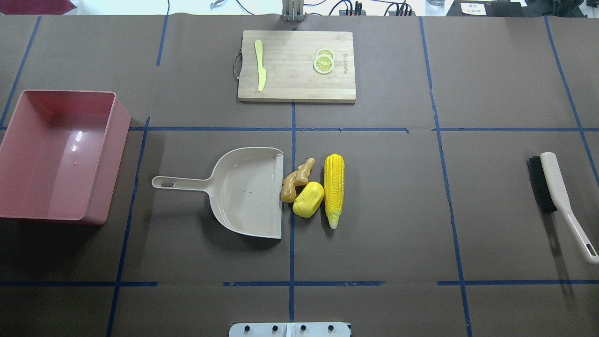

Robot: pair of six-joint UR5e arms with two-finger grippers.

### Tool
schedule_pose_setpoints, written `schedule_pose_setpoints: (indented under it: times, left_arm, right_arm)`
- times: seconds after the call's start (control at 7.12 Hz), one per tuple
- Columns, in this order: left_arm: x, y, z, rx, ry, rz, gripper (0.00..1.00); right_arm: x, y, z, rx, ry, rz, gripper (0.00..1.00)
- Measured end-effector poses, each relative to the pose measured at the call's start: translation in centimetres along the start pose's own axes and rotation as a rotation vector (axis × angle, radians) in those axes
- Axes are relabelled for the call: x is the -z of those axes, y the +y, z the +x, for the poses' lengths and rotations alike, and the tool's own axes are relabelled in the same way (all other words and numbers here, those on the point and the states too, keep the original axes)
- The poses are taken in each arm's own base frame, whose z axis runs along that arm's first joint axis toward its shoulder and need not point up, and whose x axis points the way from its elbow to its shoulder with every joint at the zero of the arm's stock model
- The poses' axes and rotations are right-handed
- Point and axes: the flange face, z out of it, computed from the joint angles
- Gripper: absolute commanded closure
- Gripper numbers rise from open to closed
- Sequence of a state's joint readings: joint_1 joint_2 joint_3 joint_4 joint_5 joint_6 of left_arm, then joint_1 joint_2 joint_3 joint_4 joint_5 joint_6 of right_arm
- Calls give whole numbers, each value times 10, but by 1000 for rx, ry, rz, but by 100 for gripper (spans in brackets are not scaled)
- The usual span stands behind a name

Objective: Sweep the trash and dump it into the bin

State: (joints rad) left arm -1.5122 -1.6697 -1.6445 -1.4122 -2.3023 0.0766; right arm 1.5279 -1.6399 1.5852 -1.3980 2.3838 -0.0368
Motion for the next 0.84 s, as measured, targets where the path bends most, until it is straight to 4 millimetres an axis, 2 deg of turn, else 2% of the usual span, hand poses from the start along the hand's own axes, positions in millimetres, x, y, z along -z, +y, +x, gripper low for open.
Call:
schedule_pose_setpoints:
  times: [0.42, 0.84]
  left_arm:
    - [-3, 2, 3, 1, 28, -6, 0]
    - [-6, 1, 9, -16, 32, -2, 0]
  right_arm:
    - [5, -8, -6, 18, 2, 14, 0]
    - [2, -8, -10, 24, 2, 10, 0]
